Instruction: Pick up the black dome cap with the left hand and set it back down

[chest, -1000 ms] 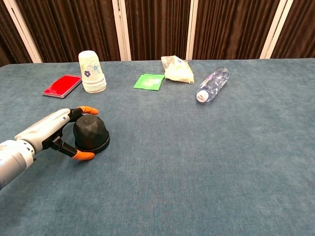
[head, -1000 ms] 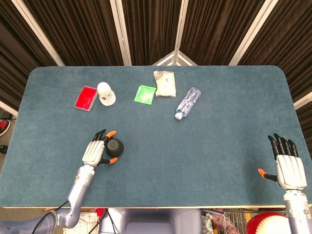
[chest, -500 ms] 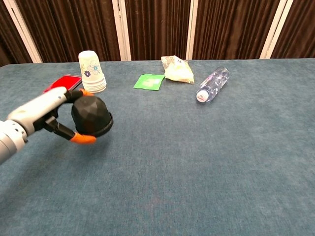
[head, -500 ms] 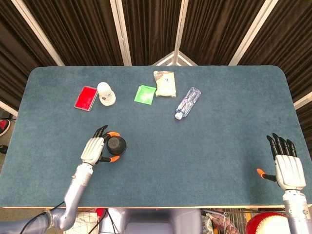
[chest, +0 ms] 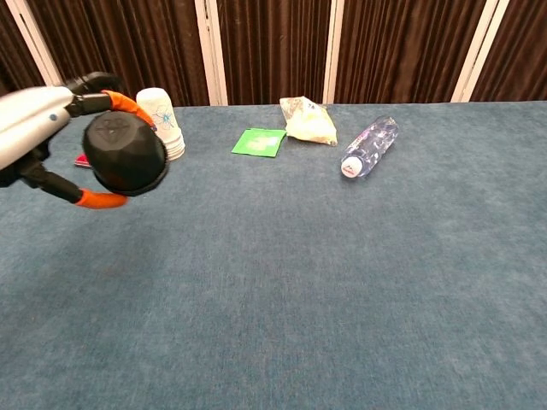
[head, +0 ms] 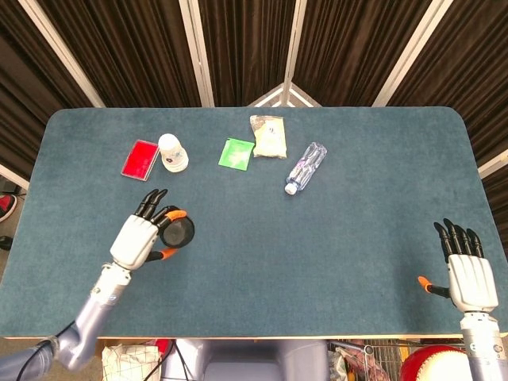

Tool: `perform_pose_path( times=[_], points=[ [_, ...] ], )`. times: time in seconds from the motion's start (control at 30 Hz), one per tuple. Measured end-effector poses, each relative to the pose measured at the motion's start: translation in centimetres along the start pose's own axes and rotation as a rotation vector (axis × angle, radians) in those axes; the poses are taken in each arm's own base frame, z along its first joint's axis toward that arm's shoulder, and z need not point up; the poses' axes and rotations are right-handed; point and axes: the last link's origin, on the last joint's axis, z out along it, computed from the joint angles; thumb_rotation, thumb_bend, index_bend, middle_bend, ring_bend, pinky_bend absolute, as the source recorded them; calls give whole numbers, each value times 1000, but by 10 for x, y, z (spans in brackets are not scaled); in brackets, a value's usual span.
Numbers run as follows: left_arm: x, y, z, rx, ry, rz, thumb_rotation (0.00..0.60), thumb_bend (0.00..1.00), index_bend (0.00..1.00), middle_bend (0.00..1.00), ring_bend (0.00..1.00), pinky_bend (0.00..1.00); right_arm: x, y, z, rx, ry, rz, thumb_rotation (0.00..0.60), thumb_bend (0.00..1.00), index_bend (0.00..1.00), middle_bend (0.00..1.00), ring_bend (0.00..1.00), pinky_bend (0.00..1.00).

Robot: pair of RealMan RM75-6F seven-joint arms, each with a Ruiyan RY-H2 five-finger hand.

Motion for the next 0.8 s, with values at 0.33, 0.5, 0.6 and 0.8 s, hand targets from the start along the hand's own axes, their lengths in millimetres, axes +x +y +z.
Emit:
perform_pose_path(
  times=[0.33, 0.5, 0.6, 0.8],
  points=[
    [9, -17, -10, -115, 41, 320, 600, 480, 371, 453, 0, 0, -1, -2, 4, 7, -13, 5, 600, 152, 42, 23, 43, 10],
    [10, -2, -11, -36, -36, -10, 600, 480, 379, 451, 0, 0, -1, -2, 4, 7, -11, 5, 600, 152, 42, 23, 43, 11],
    [13, 7, -10, 35, -122, -315, 600, 480, 374, 451, 0, 0, 0, -1, 4, 6, -6, 7, 600, 153, 42, 23, 43, 11],
    [24, 14, -9, 187, -342, -897, 600, 481, 373, 450, 0, 0, 1, -1, 3, 7, -4, 7, 600, 152, 42, 24, 43, 11]
  ],
)
